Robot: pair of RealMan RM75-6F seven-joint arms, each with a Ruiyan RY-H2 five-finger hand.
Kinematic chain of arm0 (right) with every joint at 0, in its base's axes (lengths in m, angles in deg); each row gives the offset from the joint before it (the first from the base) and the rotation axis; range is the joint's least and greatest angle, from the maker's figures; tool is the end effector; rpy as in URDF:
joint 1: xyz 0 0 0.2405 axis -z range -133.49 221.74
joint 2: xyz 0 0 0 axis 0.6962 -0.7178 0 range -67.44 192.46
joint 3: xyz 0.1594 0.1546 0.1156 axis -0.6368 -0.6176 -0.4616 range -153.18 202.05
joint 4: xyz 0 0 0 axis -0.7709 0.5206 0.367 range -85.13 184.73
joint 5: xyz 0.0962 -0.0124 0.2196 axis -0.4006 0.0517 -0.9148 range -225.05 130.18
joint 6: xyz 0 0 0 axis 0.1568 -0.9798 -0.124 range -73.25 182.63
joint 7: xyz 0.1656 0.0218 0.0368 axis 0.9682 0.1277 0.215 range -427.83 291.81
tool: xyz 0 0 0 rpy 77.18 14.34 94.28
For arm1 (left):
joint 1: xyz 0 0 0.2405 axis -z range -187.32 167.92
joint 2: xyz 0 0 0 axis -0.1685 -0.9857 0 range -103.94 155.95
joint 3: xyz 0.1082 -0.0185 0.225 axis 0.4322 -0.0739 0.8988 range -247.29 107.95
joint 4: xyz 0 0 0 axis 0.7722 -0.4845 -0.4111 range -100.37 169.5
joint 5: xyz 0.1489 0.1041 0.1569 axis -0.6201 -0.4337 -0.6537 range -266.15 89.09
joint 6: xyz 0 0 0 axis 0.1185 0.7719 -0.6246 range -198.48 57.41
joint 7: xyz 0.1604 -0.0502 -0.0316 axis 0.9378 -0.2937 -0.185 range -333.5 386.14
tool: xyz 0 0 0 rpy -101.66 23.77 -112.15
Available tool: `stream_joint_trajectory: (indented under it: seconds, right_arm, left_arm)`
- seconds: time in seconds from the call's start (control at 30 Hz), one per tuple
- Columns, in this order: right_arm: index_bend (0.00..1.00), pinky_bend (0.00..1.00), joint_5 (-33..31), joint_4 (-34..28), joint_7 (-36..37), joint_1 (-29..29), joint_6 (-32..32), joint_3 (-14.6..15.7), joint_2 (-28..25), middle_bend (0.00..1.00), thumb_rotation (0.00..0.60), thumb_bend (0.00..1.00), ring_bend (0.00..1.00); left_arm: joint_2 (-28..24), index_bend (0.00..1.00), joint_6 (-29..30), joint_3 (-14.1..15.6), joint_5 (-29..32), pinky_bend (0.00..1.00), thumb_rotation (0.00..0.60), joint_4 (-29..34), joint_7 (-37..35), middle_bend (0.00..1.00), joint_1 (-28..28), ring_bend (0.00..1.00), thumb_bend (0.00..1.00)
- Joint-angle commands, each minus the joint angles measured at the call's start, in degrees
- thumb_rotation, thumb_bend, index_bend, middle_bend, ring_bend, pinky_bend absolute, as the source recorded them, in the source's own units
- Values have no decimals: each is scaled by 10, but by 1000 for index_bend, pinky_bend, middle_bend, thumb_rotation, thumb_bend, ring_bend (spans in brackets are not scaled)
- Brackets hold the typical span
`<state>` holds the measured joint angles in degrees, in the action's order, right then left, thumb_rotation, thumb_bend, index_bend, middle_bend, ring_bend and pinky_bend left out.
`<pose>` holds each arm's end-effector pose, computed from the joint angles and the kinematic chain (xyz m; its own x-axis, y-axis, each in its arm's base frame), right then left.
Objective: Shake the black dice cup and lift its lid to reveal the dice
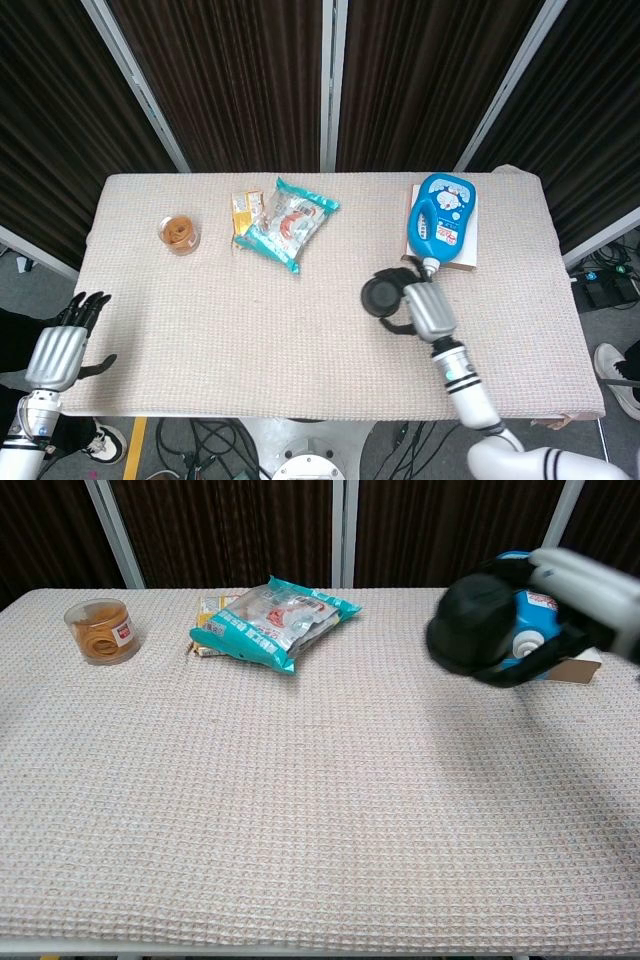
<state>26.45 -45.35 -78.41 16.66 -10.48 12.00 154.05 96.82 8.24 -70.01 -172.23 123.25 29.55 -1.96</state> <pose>-0.1303 -0.3082 -0.0416 0.0702 -0.2384 0.9686 -0.9649 -0.2627 0.0052 -0.3232 0.2138 0.0741 0.3984 0.1411 0.9063 0.9166 -0.0245 -0.3991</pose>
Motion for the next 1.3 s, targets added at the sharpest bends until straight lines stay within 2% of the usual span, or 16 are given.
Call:
stream_joint_trajectory:
  seconds: [0.03,0.13,0.23,0.33,0.4,0.5,0.57,0.77,0.87,0.97,1.1,1.23,1.3]
  right_arm:
    - [577,0,-28,-12,-64,-21,-9,-23,43,546,600,290,192]
    - [576,0,-48,-51,-23,26,-38,-33,-52,546,600,290,192]
    - [574,0,-57,-61,28,74,-57,-31,-145,546,600,291,192]
    - [573,0,-50,-57,74,109,-59,-10,-206,546,600,292,192]
    - [573,0,-38,-54,91,119,-55,3,-221,546,600,291,192]
    - [573,0,-17,-54,91,105,-34,17,-204,546,600,291,192]
    - [574,0,-4,-55,60,74,-6,23,-164,546,600,291,192]
    - [574,0,-47,-1,-44,-37,87,13,41,546,600,292,192]
    - [574,0,-59,12,-70,-58,82,5,91,545,600,289,192]
    - [573,0,-40,1,-70,-37,31,-1,61,545,600,281,192]
    - [572,0,-43,-25,-23,18,-20,-8,-48,545,600,280,192]
    - [570,0,-40,-26,65,75,-48,4,-141,544,600,282,192]
    - [570,0,-27,-22,90,87,-51,15,-157,544,600,282,192]
  left_arm:
    - [2,92,-6,2,-1,192,600,-5,-6,74,2,0,175]
    - [10,92,-13,6,-6,192,600,-10,-9,73,5,0,175]
    - [14,92,-16,7,-9,192,600,-13,-9,73,8,0,175]
    - [17,92,-15,4,-7,192,600,-14,-8,74,8,0,175]
    - [17,92,-14,4,-7,192,600,-13,-6,73,8,0,175]
    - [17,92,-16,7,-9,192,600,-11,-3,74,9,0,175]
    - [17,92,-14,7,-10,192,600,-9,-1,74,8,0,175]
    - [14,92,-12,4,-2,192,600,-6,4,74,6,0,175]
    - [9,92,-10,2,-1,192,600,-3,6,74,6,0,175]
    - [5,92,-11,3,-1,192,600,-5,0,73,6,0,174]
    - [10,92,-15,6,-2,192,600,-13,-10,74,6,0,175]
    - [19,92,-16,9,-7,192,600,-17,-7,74,7,0,175]
    - [21,92,-18,8,-7,192,600,-16,-6,74,8,0,175]
